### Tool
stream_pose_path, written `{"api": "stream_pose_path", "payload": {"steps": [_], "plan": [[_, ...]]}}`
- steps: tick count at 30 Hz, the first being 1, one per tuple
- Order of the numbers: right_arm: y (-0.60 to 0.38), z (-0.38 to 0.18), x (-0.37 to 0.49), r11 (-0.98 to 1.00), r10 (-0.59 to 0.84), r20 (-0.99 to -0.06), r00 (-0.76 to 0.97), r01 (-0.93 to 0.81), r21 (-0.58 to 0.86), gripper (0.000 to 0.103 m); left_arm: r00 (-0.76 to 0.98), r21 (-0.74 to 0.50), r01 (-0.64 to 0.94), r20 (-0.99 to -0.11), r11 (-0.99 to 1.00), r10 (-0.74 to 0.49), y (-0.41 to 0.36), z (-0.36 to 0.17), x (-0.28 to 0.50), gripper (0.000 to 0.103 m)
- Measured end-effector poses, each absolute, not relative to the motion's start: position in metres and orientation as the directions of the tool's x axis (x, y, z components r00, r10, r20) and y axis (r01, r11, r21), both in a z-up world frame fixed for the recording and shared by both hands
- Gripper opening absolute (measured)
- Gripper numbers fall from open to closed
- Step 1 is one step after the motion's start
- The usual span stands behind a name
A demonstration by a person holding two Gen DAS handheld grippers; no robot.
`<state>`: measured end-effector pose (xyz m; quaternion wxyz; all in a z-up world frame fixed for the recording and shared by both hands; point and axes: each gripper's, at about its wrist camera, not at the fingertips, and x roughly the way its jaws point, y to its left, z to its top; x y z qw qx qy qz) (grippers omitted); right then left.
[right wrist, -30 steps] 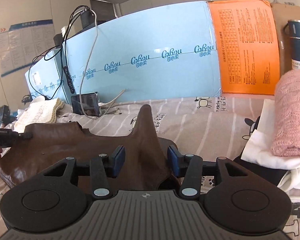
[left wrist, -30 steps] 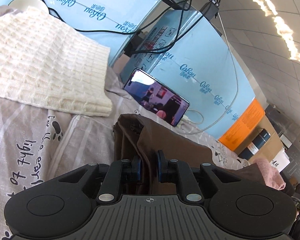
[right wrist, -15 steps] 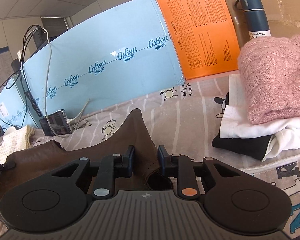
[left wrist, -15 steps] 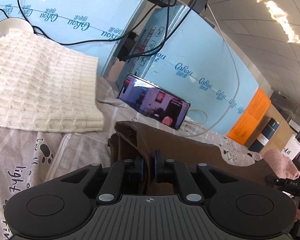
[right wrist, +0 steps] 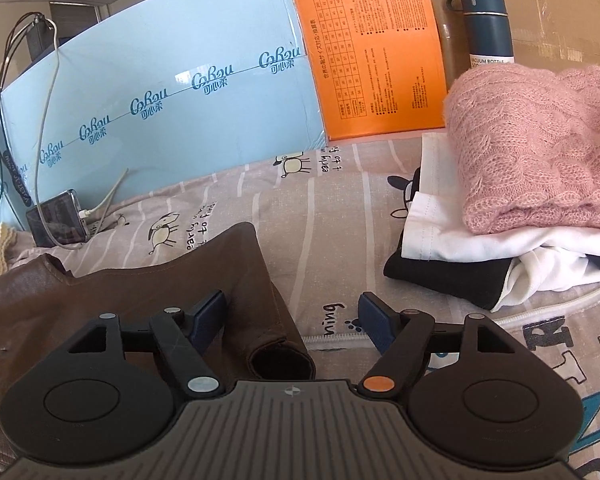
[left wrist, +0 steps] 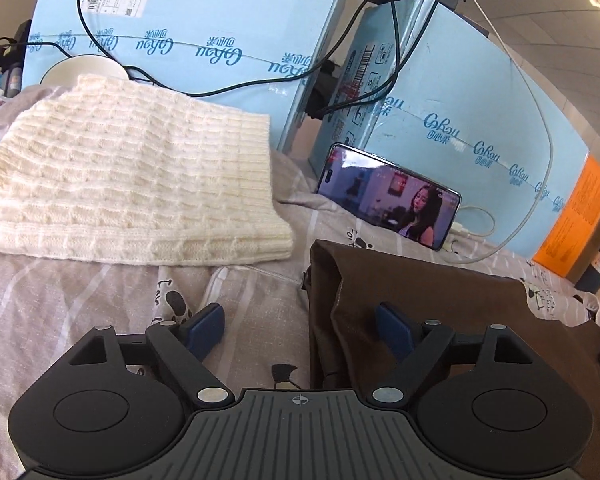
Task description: Fold clothes
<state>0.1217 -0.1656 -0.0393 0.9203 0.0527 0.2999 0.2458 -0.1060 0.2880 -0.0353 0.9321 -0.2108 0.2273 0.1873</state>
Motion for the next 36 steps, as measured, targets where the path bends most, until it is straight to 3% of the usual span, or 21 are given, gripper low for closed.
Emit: {"api": "stream_pose_path", "payload": {"steps": [5,9,12,14,19,25,28,36], "plan": [[-0.173,-0.035,0.118,0.847,0.532,-0.460,0.711,-0.443,0.294,0.078,0.853,-0.309,-0.426,-0.450,0.851,0.264,0.281,-0.029,-0.115,0.090],[-0.185,-0.019,0.102,0.855,0.509,-0.324,0.798,-0.426,0.295,0.092,0.885,-0.303,-0.373,-0.399,0.877,0.238,0.271,-0.023,-0.123,0.094],[-0.191,-0.006,0.081,0.876,0.461,-0.286,0.840,-0.379,0.299,0.103,0.907,-0.294,-0.330,-0.363,0.897,0.214,0.263,-0.017,-0.127,0.096],[-0.196,-0.002,0.064,0.850,0.492,-0.275,0.826,-0.387,0.359,0.103,0.920,-0.295,-0.299,-0.341,0.908,0.192,0.259,-0.014,-0.131,0.096],[-0.205,-0.003,0.034,0.768,0.597,-0.341,0.726,-0.394,0.505,0.103,0.947,-0.428,-0.171,-0.320,0.888,0.029,0.261,-0.009,-0.138,0.100],[-0.203,-0.009,0.022,0.830,0.499,-0.573,0.650,-0.168,0.532,0.103,0.940,-0.448,-0.142,-0.341,0.883,-0.022,0.256,-0.008,-0.140,0.101],[-0.213,-0.019,0.019,0.786,0.533,-0.590,0.607,-0.097,0.611,0.103,0.936,-0.447,-0.142,-0.350,0.883,-0.027,0.253,-0.009,-0.140,0.101],[-0.210,-0.036,0.029,0.776,0.528,-0.611,0.590,-0.042,0.629,0.103,0.914,-0.450,-0.187,-0.406,0.873,-0.014,0.254,-0.013,-0.137,0.102]]}}
